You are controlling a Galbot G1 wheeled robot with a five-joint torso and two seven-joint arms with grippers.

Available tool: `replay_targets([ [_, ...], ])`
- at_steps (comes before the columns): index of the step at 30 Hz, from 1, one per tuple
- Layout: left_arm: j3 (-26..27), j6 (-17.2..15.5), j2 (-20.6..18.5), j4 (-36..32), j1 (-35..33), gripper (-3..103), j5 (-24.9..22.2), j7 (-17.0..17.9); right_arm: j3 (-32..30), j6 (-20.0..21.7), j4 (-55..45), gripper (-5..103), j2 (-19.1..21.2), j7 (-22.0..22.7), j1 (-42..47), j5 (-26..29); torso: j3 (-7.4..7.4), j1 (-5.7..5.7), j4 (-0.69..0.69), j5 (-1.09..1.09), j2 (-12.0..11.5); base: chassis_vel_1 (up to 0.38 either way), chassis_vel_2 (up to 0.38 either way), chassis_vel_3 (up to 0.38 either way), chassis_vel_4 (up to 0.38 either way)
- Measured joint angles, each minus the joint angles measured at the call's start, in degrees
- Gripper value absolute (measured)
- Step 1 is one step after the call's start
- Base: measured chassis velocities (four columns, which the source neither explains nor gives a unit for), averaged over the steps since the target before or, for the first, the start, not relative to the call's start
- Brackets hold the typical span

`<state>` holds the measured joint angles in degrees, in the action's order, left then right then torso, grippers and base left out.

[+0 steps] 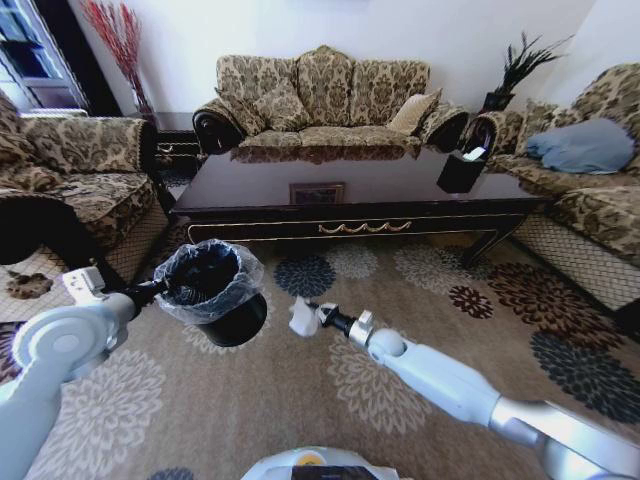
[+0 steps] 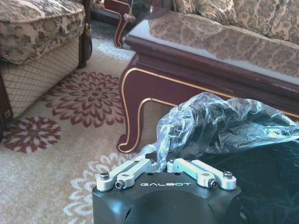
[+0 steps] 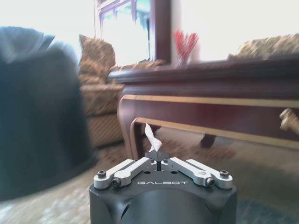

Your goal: Move to the front of the table and pick up the trash from the floor, then place it into the trash bin.

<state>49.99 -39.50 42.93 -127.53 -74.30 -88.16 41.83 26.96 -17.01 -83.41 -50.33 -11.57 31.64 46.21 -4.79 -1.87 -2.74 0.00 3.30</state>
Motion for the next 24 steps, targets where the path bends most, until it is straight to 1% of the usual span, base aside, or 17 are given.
replay_targets([
  [2,-0.53,0.0,0.47,-0.58,-0.22,4,0.33,0.0,-1.74,-0.22,-0.93,0,0.48,1.03,-0.17,0.32,0.0,0.0,0.0,0.0,0.0,0.0,0.0,0.0,0.0],
  [5,-1.51,0.02,1.7,-1.82,-1.32,4,1.2,-0.09,-3.62,-1.63,-1.8,0,1.02,3.02,-1.71,1.83,0.0,0.0,-0.02,0.0,0.0,0.0,0.0,0.0,0.0],
  [8,-1.93,0.04,1.96,-2.16,-1.97,4,1.67,-0.11,-3.91,-2.24,-1.86,0,1.02,3.5,-2.59,2.21,0.0,0.0,-0.02,0.01,0.0,0.0,0.0,0.0,0.0],
  [10,-2.57,0.15,2.32,-2.73,-3.45,4,3.26,-0.34,-4.14,-2.54,-1.89,0,0.83,3.89,-4.02,2.77,0.0,0.0,-0.02,0.01,0.0,0.0,0.0,0.0,0.0],
  [11,-3.06,0.16,2.91,-3.34,-4.7,4,4.61,-0.73,-4.19,-2.56,-1.93,0,0.45,4.13,-5.68,3.32,0.0,0.0,0.0,0.0,0.0,0.0,0.0,0.0,0.0],
  [14,-3.54,0.16,3.79,-3.86,-5.62,4,5.5,-0.84,-3.95,-2.59,-1.98,0,-0.12,4.61,-8.07,3.96,0.0,0.0,0.01,0.0,0.0,0.0,0.0,0.0,0.0],
  [16,-4.1,0.53,4.48,-4.21,-6.59,4,6.45,-1.3,-3.13,-2.59,-2.69,0,-0.81,5.08,-11.5,5.25,0.0,0.0,-0.01,-0.01,0.0,0.0,0.0,0.0,0.0],
  [17,-4.1,0.53,4.48,-4.21,-6.59,4,6.45,-1.3,-3.13,-2.59,-2.69,0,-0.81,5.08,-11.5,5.25,0.0,0.0,-0.01,-0.01,0.0,0.0,0.0,0.0,0.0],
  [19,-4.85,1.8,4.51,-4.02,-7.44,4,8.15,-2.76,-2.15,-2.42,-4.26,0,-1.53,5.5,-15.12,6.87,0.0,0.0,0.0,-0.01,0.0,0.0,0.0,0.0,0.0],
  [23,-5.82,2.55,4.28,-2.73,-7.2,4,8.98,-3.37,-0.96,-1.9,-6.78,0,-2.35,6.13,-18.41,8.34,0.0,0.0,0.0,-0.01,0.0,0.0,0.0,0.0,0.0],
  [24,-6.4,2.66,4.3,-1.8,-6.62,4,8.97,-3.46,-0.4,-1.18,-8.57,0,-2.97,6.82,-19.78,9.22,0.0,0.0,0.0,-0.02,0.0,0.0,0.0,0.0,0.0],
])
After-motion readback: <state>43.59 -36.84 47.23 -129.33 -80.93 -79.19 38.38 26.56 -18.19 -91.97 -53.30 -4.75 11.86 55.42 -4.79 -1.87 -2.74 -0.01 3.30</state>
